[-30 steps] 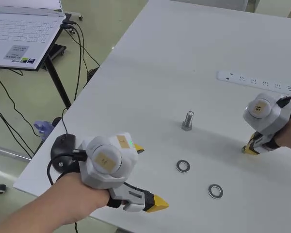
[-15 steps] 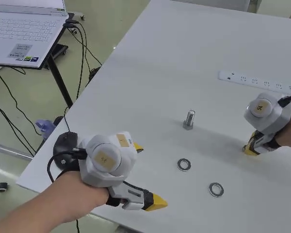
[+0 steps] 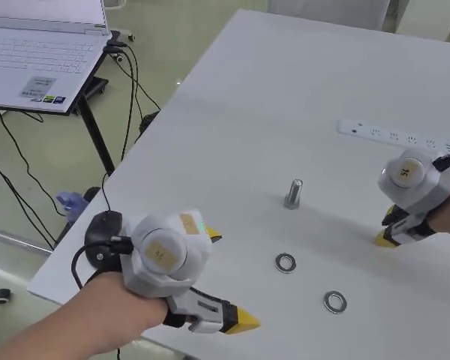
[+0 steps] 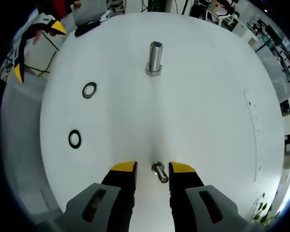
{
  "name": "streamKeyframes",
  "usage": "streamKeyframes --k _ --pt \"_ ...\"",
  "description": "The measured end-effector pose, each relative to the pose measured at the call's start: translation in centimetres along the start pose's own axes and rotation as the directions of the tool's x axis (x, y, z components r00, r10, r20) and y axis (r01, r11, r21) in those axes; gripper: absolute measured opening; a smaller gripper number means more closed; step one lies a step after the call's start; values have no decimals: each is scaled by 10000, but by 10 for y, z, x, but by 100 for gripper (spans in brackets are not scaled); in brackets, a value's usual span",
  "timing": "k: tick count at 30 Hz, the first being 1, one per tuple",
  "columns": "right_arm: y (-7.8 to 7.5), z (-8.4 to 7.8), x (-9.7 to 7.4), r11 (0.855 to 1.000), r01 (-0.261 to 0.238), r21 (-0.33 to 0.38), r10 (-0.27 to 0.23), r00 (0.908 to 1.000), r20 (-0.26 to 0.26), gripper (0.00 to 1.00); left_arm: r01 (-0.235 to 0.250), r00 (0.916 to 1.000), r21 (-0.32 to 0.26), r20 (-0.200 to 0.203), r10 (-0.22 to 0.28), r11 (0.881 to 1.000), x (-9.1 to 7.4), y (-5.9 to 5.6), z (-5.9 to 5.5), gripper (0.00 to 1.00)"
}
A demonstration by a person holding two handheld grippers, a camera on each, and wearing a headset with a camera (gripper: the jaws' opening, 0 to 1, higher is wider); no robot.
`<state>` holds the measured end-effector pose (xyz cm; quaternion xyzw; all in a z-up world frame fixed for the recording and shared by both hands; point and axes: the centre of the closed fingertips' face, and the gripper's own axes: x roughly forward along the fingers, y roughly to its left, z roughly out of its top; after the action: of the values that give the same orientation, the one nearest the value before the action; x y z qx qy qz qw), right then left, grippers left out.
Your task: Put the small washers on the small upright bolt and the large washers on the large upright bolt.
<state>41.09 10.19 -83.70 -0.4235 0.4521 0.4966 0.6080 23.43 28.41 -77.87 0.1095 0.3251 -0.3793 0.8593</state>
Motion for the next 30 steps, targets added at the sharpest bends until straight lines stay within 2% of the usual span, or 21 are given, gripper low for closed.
streamKeyframes --k 5,10,12,14,17,18,30 --pt "7 9 -11 9999 84 -63 -82 9995 308 30 6 9998 -150 196 -3 9999 -1 -1 4 83" --pt "21 14 -20 9996 73 -284 -60 9989 464 31 31 9998 -42 196 -30 10000 -1 -4 5 83" --pt "26 16 -23 9994 109 -341 -90 9984 566 33 227 9990 -39 386 -225 9997 -2 -9 9 85" --pt "33 18 -26 9995 1 -325 21 9977 678 33 204 9982 -190 572 -193 9996 -4 -9 13 86" --pt "43 20 -28 9996 -84 -287 107 9964 837 34 85 9986 -76 515 -81 9999 -5 -7 14 85" --pt "43 21 -24 9996 -162 -245 184 9955 925 34 80 9985 -112 547 -73 9999 -5 -7 15 85" --pt "75 19 -26 9984 -464 -337 498 9931 1063 35 -41 9986 50 523 39 10000 -9 -7 17 84"
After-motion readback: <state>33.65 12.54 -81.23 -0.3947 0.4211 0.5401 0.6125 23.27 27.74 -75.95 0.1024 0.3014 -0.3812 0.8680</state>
